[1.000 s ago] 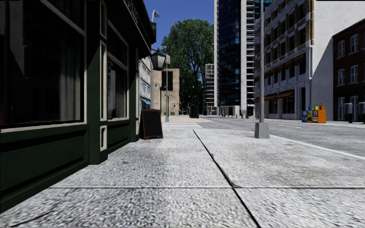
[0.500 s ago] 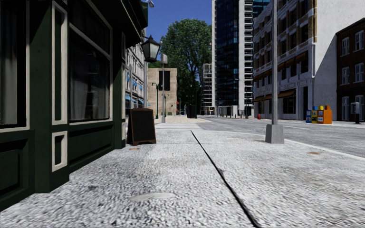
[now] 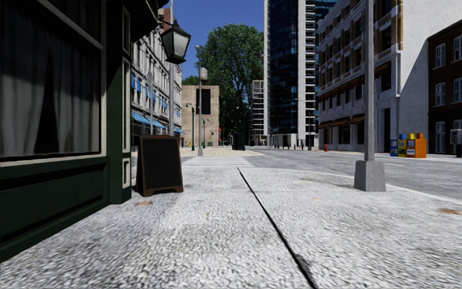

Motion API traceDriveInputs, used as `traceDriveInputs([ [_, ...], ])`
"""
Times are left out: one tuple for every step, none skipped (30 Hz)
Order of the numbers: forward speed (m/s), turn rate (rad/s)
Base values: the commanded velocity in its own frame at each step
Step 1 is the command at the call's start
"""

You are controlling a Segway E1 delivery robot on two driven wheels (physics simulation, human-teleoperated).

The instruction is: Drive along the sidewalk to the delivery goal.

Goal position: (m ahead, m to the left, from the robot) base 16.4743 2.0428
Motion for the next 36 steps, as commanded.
traceDriveInputs([
  [2.0,0.0],
  [2.0,0.0],
  [2.0,0.0],
  [2.0,0.0],
  [2.0,0.0],
  [2.0,0.0],
  [2.0,0.0],
  [2.0,0.0],
  [2.0,0.0],
  [2.0,0.0],
  [2.0,0.0],
  [2.0,0.0],
  [2.0,0.0],
  [2.0,0.0],
  [2.0,0.0],
  [2.0,0.0],
  [2.0,0.0],
  [2.0,0.0],
  [2.0,0.0],
  [2.0,0.07],
  [2.0,0.07],
  [2.0,0.11],
  [2.0,0.12],
  [2.0,0.14],
  [2.0,0.16],
  [2.0,0.18],
  [2.0,0.18],
  [2.0,0.19],
  [2.0,0.19],
  [2.0,0.24],
  [2.0,0.24],
  [2.0,0.24],
  [2.0,0.24],
  [2.0,0.24],
  [2.0,0.24],
  [2.0,0.26],
])
